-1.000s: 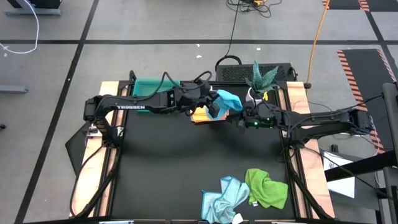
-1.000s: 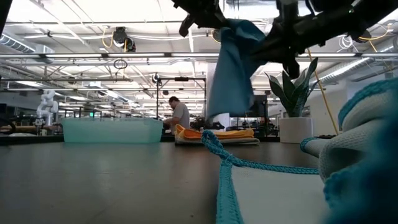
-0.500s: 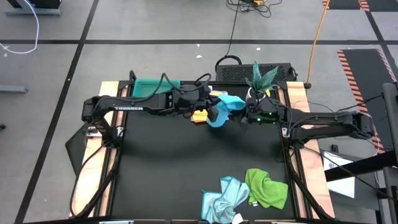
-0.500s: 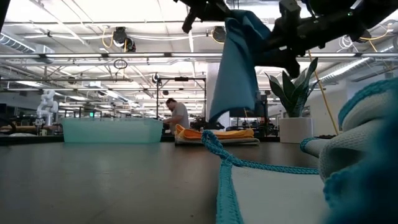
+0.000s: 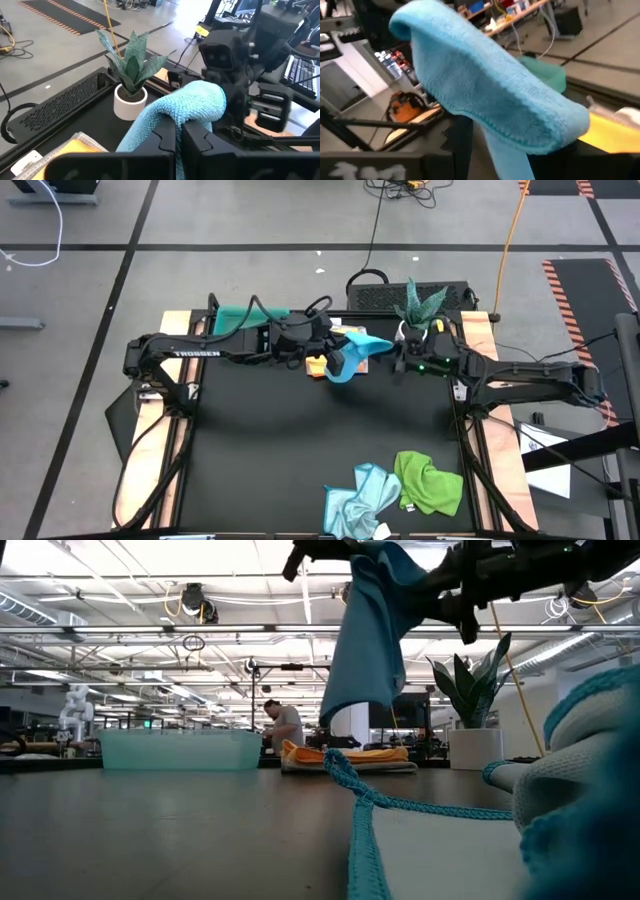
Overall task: Fold microfiber towels
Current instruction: Fold the blue microfiber towel
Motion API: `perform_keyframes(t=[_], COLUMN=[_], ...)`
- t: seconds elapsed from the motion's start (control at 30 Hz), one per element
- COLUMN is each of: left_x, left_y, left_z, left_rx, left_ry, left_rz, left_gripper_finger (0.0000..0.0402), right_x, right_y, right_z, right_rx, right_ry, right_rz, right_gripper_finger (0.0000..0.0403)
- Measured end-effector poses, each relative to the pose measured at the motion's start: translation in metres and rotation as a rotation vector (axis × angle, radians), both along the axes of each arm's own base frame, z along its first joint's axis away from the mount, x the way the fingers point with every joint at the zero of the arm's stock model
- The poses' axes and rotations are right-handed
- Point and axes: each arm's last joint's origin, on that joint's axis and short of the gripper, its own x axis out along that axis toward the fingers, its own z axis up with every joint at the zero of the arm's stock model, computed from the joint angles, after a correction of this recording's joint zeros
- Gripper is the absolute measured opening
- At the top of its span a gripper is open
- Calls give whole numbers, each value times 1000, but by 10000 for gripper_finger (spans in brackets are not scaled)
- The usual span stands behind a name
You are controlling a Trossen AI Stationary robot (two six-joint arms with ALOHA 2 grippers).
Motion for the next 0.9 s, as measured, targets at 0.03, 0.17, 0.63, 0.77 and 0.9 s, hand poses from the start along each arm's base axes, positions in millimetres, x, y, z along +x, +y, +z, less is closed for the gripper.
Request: perform_keyframes(t=[0.03, 0.17, 0.63, 0.77, 0.9], left_x=[0, 1, -1, -1, -1], left_y=[-1, -3, -11, -13, -13], left_z=[0, 0, -7, -7, -7], left_rx=[0, -1, -26, -20, -18], left_ry=[0, -1, 65, 68, 68], left_rz=[-2, -9, -21, -30, -31], left_gripper_finger=[5, 16, 20, 6, 12], right_x=[1, 2, -16, -16, -15], right_y=[-1, -2, -4, -2, 0], right_z=[1, 5, 36, 35, 35], right_rx=[-15, -34, -74, -28, 33], right_ry=[-15, -59, -264, -270, -275], right_rz=[-15, -22, 20, 51, 144], right_gripper_finger=[150, 150, 150, 150, 150])
